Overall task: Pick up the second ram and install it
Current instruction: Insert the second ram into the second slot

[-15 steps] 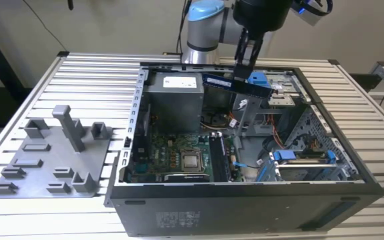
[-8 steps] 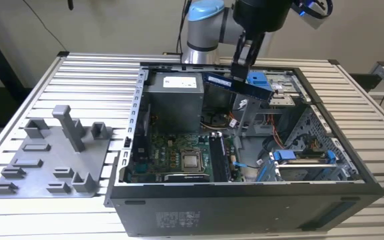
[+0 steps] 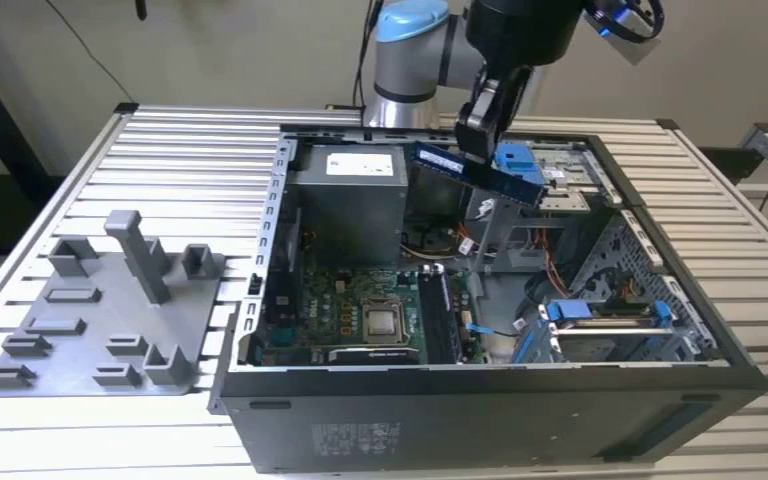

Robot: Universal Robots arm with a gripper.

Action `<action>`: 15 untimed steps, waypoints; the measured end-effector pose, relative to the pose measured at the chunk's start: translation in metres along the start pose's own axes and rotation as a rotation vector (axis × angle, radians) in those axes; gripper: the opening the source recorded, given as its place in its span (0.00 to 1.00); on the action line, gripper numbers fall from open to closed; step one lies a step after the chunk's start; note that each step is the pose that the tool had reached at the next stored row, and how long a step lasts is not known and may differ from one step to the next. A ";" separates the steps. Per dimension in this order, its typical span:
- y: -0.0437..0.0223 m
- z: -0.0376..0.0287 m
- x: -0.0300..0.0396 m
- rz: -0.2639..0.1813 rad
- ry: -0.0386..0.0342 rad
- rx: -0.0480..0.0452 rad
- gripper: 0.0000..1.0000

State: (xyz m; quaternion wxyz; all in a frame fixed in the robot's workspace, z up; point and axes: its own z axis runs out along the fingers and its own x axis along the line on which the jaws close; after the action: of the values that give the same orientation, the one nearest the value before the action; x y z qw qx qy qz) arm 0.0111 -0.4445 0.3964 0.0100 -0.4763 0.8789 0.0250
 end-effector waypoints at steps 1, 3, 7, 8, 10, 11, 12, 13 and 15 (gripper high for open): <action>0.0000 0.0003 0.0000 0.012 -0.0004 0.0005 0.14; 0.0000 0.0010 0.0001 0.036 -0.0012 0.0015 0.14; 0.0000 0.0019 0.0002 0.086 -0.0028 0.0036 0.14; 0.0000 0.0021 0.0002 0.100 -0.0032 0.0042 0.14; 0.0000 0.0024 0.0002 0.127 -0.0043 0.0052 0.14; 0.0000 0.0025 0.0002 0.140 -0.0047 0.0058 0.14; 0.0000 0.0026 0.0002 0.153 -0.0052 0.0064 0.14; 0.0000 0.0027 0.0002 0.166 -0.0056 0.0069 0.14; 0.0000 0.0029 0.0002 0.190 -0.0065 0.0079 0.14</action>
State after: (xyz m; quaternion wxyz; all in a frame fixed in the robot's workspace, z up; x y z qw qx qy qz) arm 0.0110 -0.4445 0.3936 0.0123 -0.3905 0.9202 0.0239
